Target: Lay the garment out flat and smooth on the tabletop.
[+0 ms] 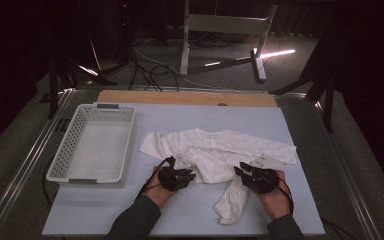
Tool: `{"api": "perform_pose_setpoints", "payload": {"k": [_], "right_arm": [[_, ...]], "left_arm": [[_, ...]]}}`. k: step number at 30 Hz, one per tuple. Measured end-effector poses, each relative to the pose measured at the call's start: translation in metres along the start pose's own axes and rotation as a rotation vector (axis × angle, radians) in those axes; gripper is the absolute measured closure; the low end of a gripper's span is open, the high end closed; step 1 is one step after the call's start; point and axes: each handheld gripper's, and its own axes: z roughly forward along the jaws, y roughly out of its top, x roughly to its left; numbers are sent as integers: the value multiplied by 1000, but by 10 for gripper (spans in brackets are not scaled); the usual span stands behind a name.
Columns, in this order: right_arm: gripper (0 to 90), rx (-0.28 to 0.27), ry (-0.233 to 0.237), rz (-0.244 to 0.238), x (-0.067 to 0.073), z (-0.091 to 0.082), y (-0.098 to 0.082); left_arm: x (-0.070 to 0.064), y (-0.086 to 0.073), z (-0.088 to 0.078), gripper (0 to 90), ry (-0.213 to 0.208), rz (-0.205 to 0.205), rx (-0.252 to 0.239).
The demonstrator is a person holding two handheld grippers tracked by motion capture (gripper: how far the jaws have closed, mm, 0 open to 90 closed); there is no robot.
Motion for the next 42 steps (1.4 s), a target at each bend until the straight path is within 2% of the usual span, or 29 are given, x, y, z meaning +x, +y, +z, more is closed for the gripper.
{"api": "perform_pose_setpoints", "payload": {"k": [4,7,11,15,17,25,27,31,34,36,37,39,41,42], "right_arm": [[689,2,-2,0,-1,-1,0],[689,1,-3,1,-2,-2,0],[689,-3,-2,2,-1,-4,0],[689,-6,2,-3,-1,-5,0],[689,-8,1,-2,-1,-6,0],[689,-15,4,-3,-1,-10,1],[689,-15,5,-6,-1,-10,1],[689,-14,7,-6,-1,-10,0],[689,-14,7,-7,0,-10,0],[689,-13,8,-6,0,-9,0],[689,-15,9,-8,0,-9,0],[689,-14,12,-8,1,-9,0],[689,-13,12,-8,1,-9,0],[689,-13,13,-8,1,-9,0]], "left_arm": [[-3,2,-8,778,-16,-5,-32],[-8,3,-17,778,-45,-14,-53],[-18,1,-30,779,-89,-16,-53],[-26,-3,-37,780,-111,-14,-45],[-35,-6,-43,780,-134,-4,-39],[-56,-13,-51,780,-186,5,-26],[-66,-15,-54,780,-208,22,-17],[-77,-17,-57,780,-235,35,-17],[-88,-20,-58,780,-264,67,-7],[-95,-21,-59,780,-283,75,-5],[-100,-22,-58,779,-316,76,-6],[-102,-23,-58,752,-329,81,-10],[-102,-22,-58,605,-331,73,-26],[-99,-22,-59,605,-325,58,-33]]}}
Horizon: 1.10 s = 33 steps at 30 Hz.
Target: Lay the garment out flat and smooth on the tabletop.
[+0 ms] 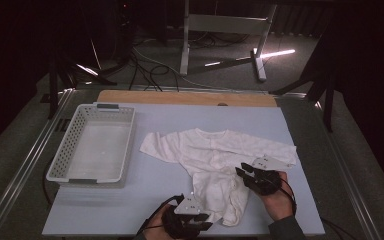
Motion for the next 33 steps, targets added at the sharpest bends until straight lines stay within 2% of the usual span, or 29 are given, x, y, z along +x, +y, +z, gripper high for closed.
{"api": "perform_pose_setpoints", "payload": {"k": [1,2,6,8,9,14,16,18,19,21,22,23,27,29,30,33], "right_arm": [[688,-1,0,0,0,0,0],[684,0,-1,-3,0,-1,0],[676,-5,2,-1,0,-3,0],[672,-4,2,0,0,-3,-1],[670,-3,0,-2,0,-4,-1],[668,-5,1,1,0,-8,-2],[669,-7,0,-2,-1,-8,-2],[669,-9,1,-2,-1,-8,-3],[669,-6,1,-2,0,-8,-3],[668,-4,2,-7,0,-7,-3],[666,-3,3,-9,1,-7,-3],[666,-3,3,-9,1,-7,-3],[666,-5,2,-9,0,-9,-3],[666,-9,2,-2,-1,-10,-3],[666,-9,2,-2,-1,-10,-3],[666,-7,1,-1,-1,-11,-3]], "left_arm": [[4,0,-2,558,10,-11,-13],[11,-2,-7,487,43,-50,-37],[22,-7,-12,429,80,-93,-53],[27,-10,-11,389,80,-111,-48],[27,-12,-7,374,63,-114,-40],[19,-12,6,306,68,-81,-4],[19,-12,9,312,66,-80,2],[19,-12,14,345,78,-71,12],[20,-11,18,411,91,-54,26],[22,-11,20,694,85,-48,37],[26,-11,23,788,71,-53,59],[27,-11,23,850,63,-57,57],[27,-11,15,870,55,-70,41],[23,-11,0,871,48,-77,12],[23,-11,0,870,48,-77,12],[17,-9,-15,870,36,-67,-27]]}}
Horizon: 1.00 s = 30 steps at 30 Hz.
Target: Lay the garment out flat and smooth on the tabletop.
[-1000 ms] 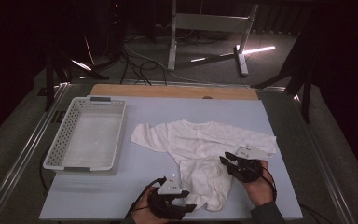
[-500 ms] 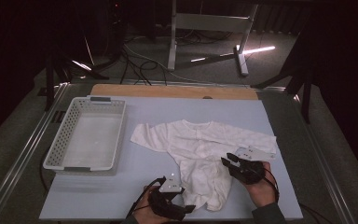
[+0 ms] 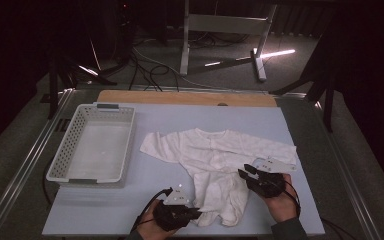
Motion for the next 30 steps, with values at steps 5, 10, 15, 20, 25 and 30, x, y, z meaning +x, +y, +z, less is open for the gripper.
{"api": "perform_pose_setpoints", "payload": {"k": [5,10,15,20,25,30], "right_arm": [[666,-1,2,-2,1,0,0],[667,-1,4,-3,1,0,0],[667,0,4,-3,1,1,0],[667,3,6,-7,2,2,1],[665,3,6,-10,3,3,2],[658,4,7,-8,3,3,1]], "left_arm": [[-4,-2,-17,868,-4,-6,-39],[3,-12,-31,868,-2,-71,-57],[3,-21,-44,868,-7,-102,-80],[0,-26,-48,708,-22,-115,-95],[12,-17,-40,530,18,-133,-110],[34,-2,-23,454,72,-142,-109]]}}
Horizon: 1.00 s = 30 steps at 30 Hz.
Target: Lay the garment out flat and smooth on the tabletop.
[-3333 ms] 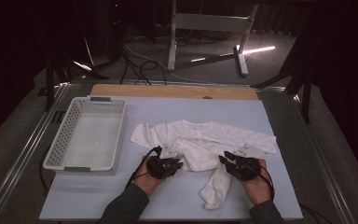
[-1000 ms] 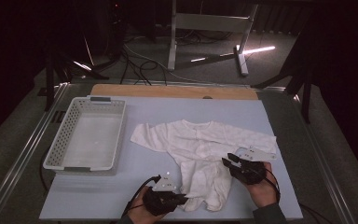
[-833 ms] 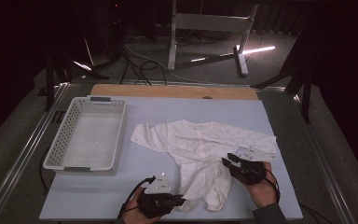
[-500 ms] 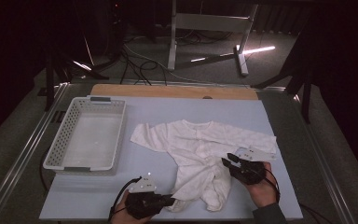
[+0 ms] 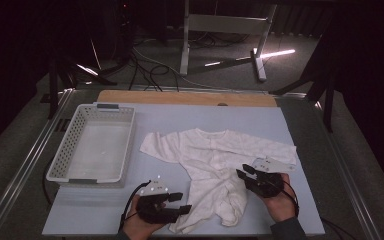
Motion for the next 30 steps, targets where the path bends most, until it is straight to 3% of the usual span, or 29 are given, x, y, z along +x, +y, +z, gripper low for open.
{"api": "perform_pose_setpoints", "payload": {"k": [3,7,15,18,19,22,28,29,30], "right_arm": [[645,-6,1,2,0,-1,0],[628,-7,2,8,-1,-2,-1],[520,-14,0,23,-3,-4,-2],[513,-15,0,31,-4,-6,-3],[508,-16,0,37,-5,-7,-4],[507,-17,-6,46,-8,-10,-6],[505,-38,-10,81,-15,-16,-8],[504,-38,-13,84,-16,-17,-9],[503,-39,-13,90,-17,-18,-9]], "left_arm": [[12,10,16,453,38,-5,1],[18,16,26,453,61,-3,4],[34,20,57,446,99,-15,64],[35,19,66,486,123,-11,102],[36,18,69,614,121,-9,120],[34,19,65,843,129,-7,111],[36,23,42,874,165,-1,75],[40,26,31,873,194,-7,58],[40,26,31,872,194,-7,58]]}}
